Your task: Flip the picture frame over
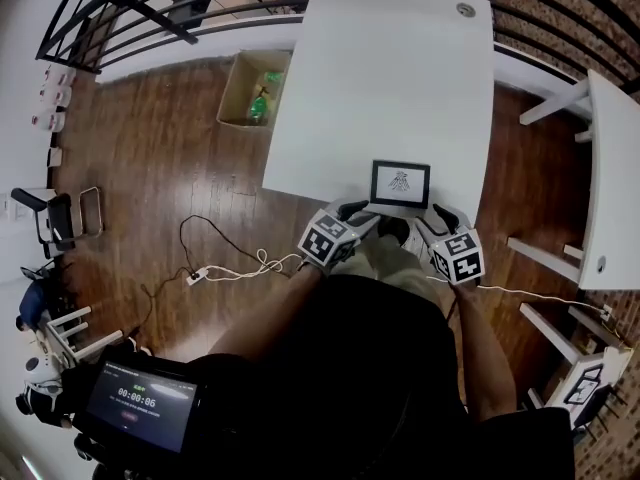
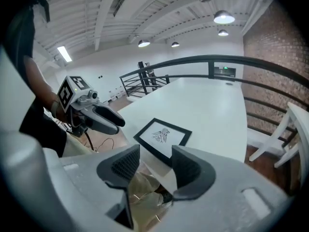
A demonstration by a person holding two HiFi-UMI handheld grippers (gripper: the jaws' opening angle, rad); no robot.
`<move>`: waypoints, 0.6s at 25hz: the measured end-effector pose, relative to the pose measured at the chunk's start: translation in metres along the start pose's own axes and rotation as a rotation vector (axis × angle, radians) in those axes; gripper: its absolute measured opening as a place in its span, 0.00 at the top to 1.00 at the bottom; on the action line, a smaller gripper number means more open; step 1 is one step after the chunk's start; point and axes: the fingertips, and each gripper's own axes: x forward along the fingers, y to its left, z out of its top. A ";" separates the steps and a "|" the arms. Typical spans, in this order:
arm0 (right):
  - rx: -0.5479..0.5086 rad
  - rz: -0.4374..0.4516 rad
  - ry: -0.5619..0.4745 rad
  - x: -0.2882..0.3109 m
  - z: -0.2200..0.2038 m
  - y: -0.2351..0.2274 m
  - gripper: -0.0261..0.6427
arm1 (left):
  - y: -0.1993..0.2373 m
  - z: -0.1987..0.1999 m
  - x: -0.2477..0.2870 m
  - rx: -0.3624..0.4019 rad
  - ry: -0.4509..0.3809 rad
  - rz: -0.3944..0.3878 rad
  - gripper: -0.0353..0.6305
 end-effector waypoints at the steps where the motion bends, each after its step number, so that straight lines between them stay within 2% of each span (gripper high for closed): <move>1: 0.008 -0.003 0.017 0.004 -0.005 -0.002 0.67 | 0.005 -0.005 0.004 -0.005 0.020 0.006 0.69; 9: 0.074 0.005 0.125 0.041 -0.041 -0.022 0.61 | 0.032 -0.039 0.042 -0.065 0.133 0.035 0.67; 15: 0.096 0.015 0.154 0.045 -0.046 -0.021 0.61 | 0.027 -0.040 0.046 -0.074 0.148 0.037 0.66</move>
